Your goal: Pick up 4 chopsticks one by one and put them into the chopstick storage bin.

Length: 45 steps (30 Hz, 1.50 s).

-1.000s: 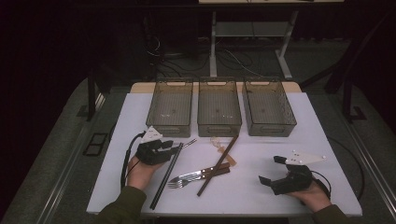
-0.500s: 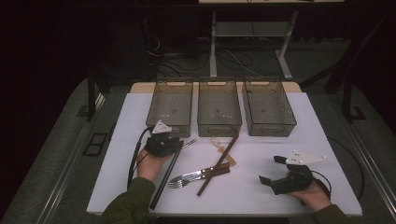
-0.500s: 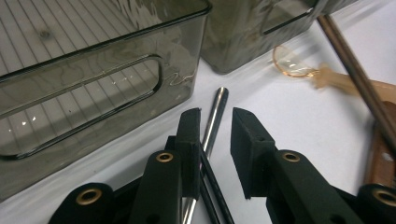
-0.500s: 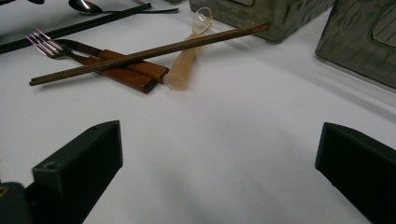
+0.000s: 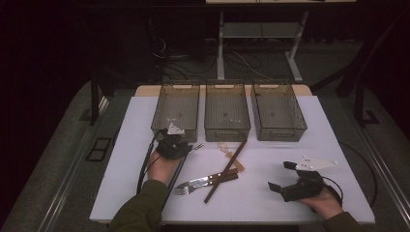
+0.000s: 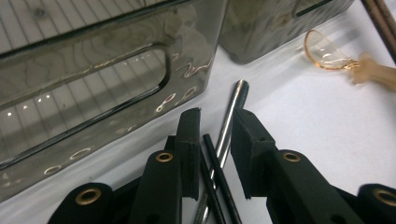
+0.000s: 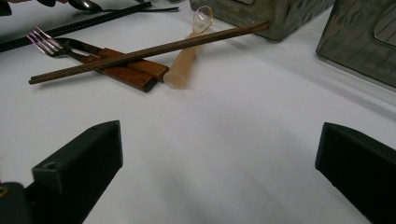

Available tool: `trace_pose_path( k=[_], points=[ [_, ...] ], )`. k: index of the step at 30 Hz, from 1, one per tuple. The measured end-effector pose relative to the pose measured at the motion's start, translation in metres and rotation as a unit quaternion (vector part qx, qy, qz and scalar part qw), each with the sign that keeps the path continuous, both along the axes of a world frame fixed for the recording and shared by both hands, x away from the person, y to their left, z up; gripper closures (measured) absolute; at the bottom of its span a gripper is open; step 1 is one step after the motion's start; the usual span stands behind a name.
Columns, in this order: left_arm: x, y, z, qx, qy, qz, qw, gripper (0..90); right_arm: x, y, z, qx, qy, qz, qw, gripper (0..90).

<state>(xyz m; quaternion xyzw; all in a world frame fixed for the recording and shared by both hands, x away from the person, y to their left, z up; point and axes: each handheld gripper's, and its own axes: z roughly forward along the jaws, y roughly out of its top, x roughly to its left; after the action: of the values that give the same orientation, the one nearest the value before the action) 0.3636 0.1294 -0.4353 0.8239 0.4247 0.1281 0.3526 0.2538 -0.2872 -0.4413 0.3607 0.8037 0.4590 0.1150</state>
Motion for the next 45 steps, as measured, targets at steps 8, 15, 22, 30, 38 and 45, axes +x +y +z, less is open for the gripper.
trace_pose_path(
  k=[8,15,22,30,38,45],
  points=[
    [0.0022,0.0017,-0.0052,0.002,0.015,0.004,0.9999,71.9,-0.0002,0.0004,0.0,0.0,-0.001,0.001,1.0,0.7],
    [0.0028,0.0008,-0.0076,0.006,0.023,0.001,0.9997,73.6,-0.0004,0.0005,0.0001,0.0,-0.001,0.001,1.0,0.7],
    [0.0025,0.0002,-0.0073,0.005,0.024,0.001,0.9997,77.1,-0.0004,0.0006,0.0001,-0.001,-0.001,0.001,1.0,0.7],
    [0.0022,-0.0009,-0.0071,0.008,0.023,-0.003,0.9997,78.4,-0.0004,0.0006,0.0001,0.0,-0.001,0.002,1.0,0.7],
    [0.0018,-0.0034,-0.0071,0.01,0.023,-0.014,0.9996,79.9,-0.0003,0.0005,0.0001,0.0,-0.001,0.002,1.0,0.7],
    [0.0006,-0.0058,-0.0066,0.012,0.02,-0.026,0.9994,80.1,-0.0004,0.0007,0.0001,0.0,-0.001,0.002,1.0,0.7]
  ],
)
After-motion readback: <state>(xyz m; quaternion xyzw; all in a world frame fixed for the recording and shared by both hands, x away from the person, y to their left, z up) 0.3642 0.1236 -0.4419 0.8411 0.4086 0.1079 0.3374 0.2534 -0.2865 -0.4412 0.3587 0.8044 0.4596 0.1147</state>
